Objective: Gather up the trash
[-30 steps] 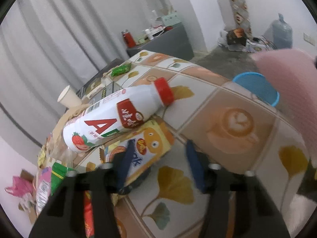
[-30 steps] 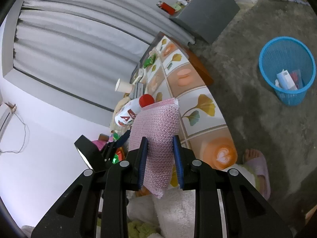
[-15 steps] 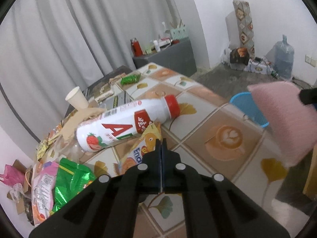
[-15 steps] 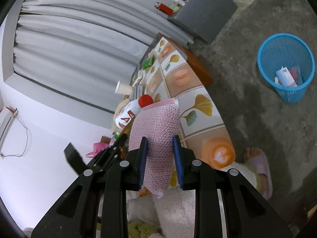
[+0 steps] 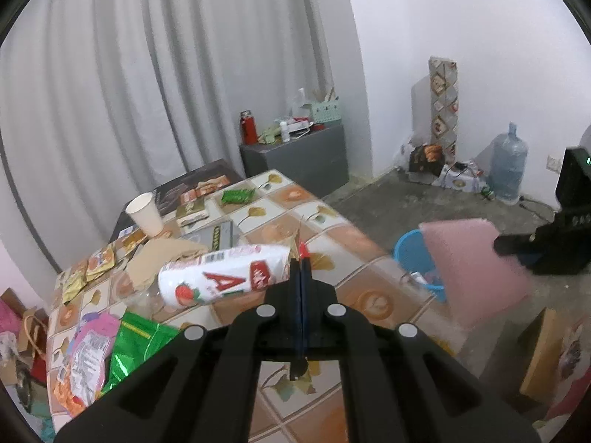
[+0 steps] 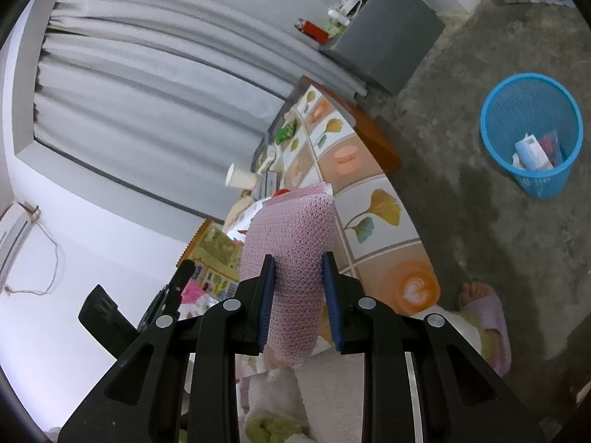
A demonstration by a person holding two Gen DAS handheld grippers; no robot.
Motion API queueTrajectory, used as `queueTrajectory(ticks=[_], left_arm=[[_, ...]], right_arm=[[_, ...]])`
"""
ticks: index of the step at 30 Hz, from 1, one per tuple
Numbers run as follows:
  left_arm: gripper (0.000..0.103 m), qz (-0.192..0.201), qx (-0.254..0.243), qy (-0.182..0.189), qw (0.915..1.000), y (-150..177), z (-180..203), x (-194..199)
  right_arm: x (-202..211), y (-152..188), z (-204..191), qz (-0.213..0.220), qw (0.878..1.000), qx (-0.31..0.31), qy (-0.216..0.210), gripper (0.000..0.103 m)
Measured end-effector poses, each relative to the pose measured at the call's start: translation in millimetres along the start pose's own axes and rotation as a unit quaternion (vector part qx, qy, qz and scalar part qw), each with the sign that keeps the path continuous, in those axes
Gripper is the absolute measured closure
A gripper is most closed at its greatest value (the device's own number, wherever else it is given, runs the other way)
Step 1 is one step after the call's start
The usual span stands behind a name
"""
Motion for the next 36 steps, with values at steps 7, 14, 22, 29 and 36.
queueTrajectory(ticks=[7,14,22,29,36], left_arm=[[0.103,0.018,-0.007,0.03,0.9993,-29,32,-1],[0.103,0.031,-0.038,0.067,0.9965,-52,80,-10],[0.103,0.028,-0.052,0.112,0.992,-68,126,-26],[0.103,0.018,-0.063,0.145,0.9873,-75,161,-40],[0.103,-0.007,-0.069,0.191,0.9791,-82,197,-65]], right_arm=[[16,-8,11,0.016,1.0,-0.014,-0.01,0.079],[37,-17,25,0.036,0.999,-0.029,-0.013,0.079],[62,-30,42,0.068,0.997,-0.046,-0.012,0.079],[80,-37,56,0.093,0.994,-0.063,-0.003,0.079],[94,-41,73,0.113,0.99,-0.084,0.011,0.079]])
Point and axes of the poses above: each gripper's, at about its wrist camera, not at the fingertips, and x roughly against the way its jaws point, z to its right, y to its underside, the point moved 8 cm from there along -x, roughly the way its jaws point, and after that the axes turned 2 degrees about z, right-handed, at the moved point
